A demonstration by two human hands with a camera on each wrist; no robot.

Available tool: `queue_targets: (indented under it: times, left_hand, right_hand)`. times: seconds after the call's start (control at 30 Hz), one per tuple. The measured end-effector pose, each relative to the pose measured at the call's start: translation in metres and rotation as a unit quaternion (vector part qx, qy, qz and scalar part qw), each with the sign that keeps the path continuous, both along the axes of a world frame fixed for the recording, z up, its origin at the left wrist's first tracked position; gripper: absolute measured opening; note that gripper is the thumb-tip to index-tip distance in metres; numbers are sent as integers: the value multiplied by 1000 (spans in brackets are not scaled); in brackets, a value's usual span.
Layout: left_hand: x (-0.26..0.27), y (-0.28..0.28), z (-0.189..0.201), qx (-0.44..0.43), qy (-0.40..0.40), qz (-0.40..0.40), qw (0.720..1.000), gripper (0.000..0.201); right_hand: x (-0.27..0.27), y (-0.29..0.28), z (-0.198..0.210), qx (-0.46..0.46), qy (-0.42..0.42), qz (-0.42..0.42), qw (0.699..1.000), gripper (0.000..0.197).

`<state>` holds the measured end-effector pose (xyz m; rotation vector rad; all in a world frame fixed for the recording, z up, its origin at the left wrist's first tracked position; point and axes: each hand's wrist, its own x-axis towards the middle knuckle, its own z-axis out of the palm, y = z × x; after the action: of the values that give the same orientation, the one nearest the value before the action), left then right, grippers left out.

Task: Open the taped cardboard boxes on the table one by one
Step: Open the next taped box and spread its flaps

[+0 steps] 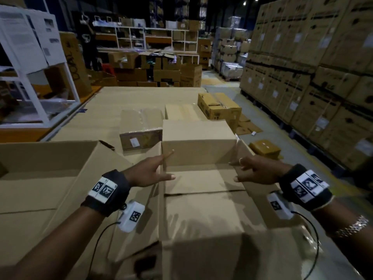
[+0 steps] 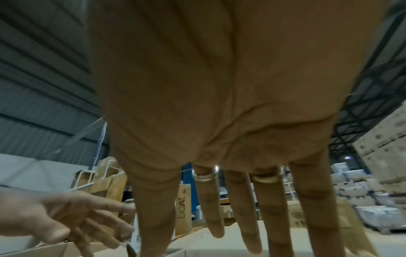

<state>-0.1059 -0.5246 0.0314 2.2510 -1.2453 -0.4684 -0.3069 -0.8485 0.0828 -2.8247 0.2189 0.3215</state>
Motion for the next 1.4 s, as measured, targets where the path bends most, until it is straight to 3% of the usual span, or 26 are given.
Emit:
queue_targets:
  times: [0.2, 0.33, 0.43, 0.53, 0.6, 0.67, 0.73, 0.8, 0.93, 1.03, 1.13, 1.2, 1.3, 1.4]
  left_hand:
    - [-89, 37, -33, -67, 28, -12, 997, 87]
    - [-128, 59, -74, -44, 14, -4, 999, 88]
    - [-145, 76, -93, -65, 16, 1, 998, 86]
    - [-164, 95, -97, -147, 45, 65, 986, 62]
    - [-178, 107, -94, -224, 28, 162, 961, 45]
    - [-190, 118, -92, -224, 30, 272, 935, 34]
    - [-196, 120, -96, -169, 120, 323, 923, 43]
    - [-198, 113, -104, -154, 252, 338, 894, 58]
    - [-196, 98, -112, -244, 390, 364, 810, 78]
    - [-193, 89, -111, -335, 392, 414, 751, 61]
    - [-192, 82, -107, -402, 338, 467, 711, 53]
    - [-192, 81, -97, -416, 286, 483, 716, 49]
    - [-186, 82, -81, -387, 151, 479, 773, 42]
    - [-175, 79, -64, -375, 39, 453, 808, 46]
  right_hand:
    - [-103, 26, -59, 46, -89, -91, 991, 63]
    - [-156, 54, -104, 101, -170, -167, 966, 49]
    - [-178, 72, -126, 82, -270, -240, 929, 51]
    - [-191, 72, -140, 103, -358, -365, 853, 51]
    - [-198, 64, -148, 141, -382, -412, 815, 48]
    - [-203, 53, -157, 204, -382, -429, 793, 56]
    - [-204, 42, -160, 259, -373, -445, 772, 75]
    - [-201, 31, -161, 303, -359, -468, 749, 102]
    - [-188, 16, -157, 391, -350, -477, 705, 101]
    - [-180, 10, -153, 417, -355, -478, 686, 108]
    - [-173, 4, -147, 424, -374, -478, 672, 93]
    - [-170, 0, -144, 413, -387, -476, 673, 82]
    - [-164, -6, -142, 404, -422, -465, 665, 79]
    - [-159, -13, -137, 385, -452, -456, 663, 84]
